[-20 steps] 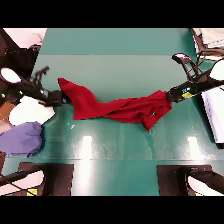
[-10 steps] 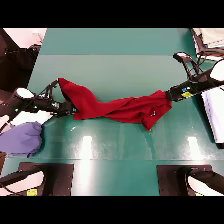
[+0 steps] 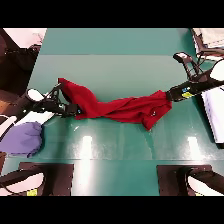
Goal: Fold the shirts.
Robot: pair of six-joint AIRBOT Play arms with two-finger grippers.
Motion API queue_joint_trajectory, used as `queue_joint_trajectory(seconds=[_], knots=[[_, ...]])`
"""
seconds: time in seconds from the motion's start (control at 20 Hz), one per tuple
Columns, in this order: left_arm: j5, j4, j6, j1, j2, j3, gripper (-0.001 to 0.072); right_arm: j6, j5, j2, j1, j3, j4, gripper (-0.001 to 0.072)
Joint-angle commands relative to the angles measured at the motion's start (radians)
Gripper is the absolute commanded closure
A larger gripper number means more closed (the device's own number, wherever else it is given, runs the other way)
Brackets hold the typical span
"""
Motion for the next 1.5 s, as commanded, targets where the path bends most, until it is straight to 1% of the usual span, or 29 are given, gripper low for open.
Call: queue_joint_trajectory(seconds=[0.0, 0.05, 0.1, 0.15, 0.3, 0.4, 0.7, 0.9, 0.95, 1.05, 1.2, 1.35, 1.45], knots=[[0.041, 0.005, -0.024, -0.056, -0.028, -0.002, 0.0116, -0.001, 0.002, 0.001, 0.0, 0.0, 0.0, 0.0698], [0.042, -0.003, -0.05, -0.056, -0.028, 0.006, 0.0326, -0.002, 0.001, 0.001, 0.0, 0.0, -0.001, 0.0698], [0.04, -0.001, -0.059, -0.056, -0.028, 0.018, 0.0581, -0.002, -0.002, 0.001, 0.0, 0.0, -0.004, 0.0698], [0.032, -0.002, -0.063, -0.056, -0.028, 0.037, 0.0678, -0.002, -0.006, 0.001, 0.0, 0.0, -0.004, 0.0698], [-0.037, 0.0, -0.065, -0.056, -0.006, 0.159, 0.0688, -0.002, -0.005, 0.001, 0.0, 0.046, -0.04, 0.0699], [-0.043, -0.002, -0.066, -0.048, 0.063, 0.295, 0.0688, -0.002, 0.0, 0.001, 0.0, 0.142, -0.092, 0.0699], [-0.036, 0.01, -0.062, 0.066, 0.307, 0.839, 0.0687, -0.002, -0.001, 0.001, 0.0, 0.554, -0.195, 0.0699], [-0.039, 0.017, -0.061, 0.091, 0.375, 1.139, 0.0687, -0.002, -0.001, 0.005, 0.0, 0.837, -0.195, 0.0698], [-0.039, 0.017, -0.062, 0.091, 0.385, 1.191, 0.0687, -0.002, -0.016, 0.023, 0.0, 0.868, -0.195, 0.0699], [-0.048, 0.016, -0.062, 0.091, 0.385, 1.287, 0.0687, -0.002, -0.082, 0.093, 0.0, 0.856, -0.2, 0.0699], [-0.039, 0.012, -0.066, 0.091, 0.4, 1.346, 0.0687, -0.001, -0.194, 0.246, 0.0, 0.74, -0.27, 0.0699], [-0.063, 0.01, -0.07, 0.091, 0.415, 1.345, 0.0688, 0.018, -0.176, 0.322, -0.001, 0.737, -0.337, 0.07], [-0.119, 0.014, -0.07, 0.091, 0.405, 1.304, 0.0688, 0.025, -0.13, 0.304, 0.0, 0.782, -0.347, 0.0699]])
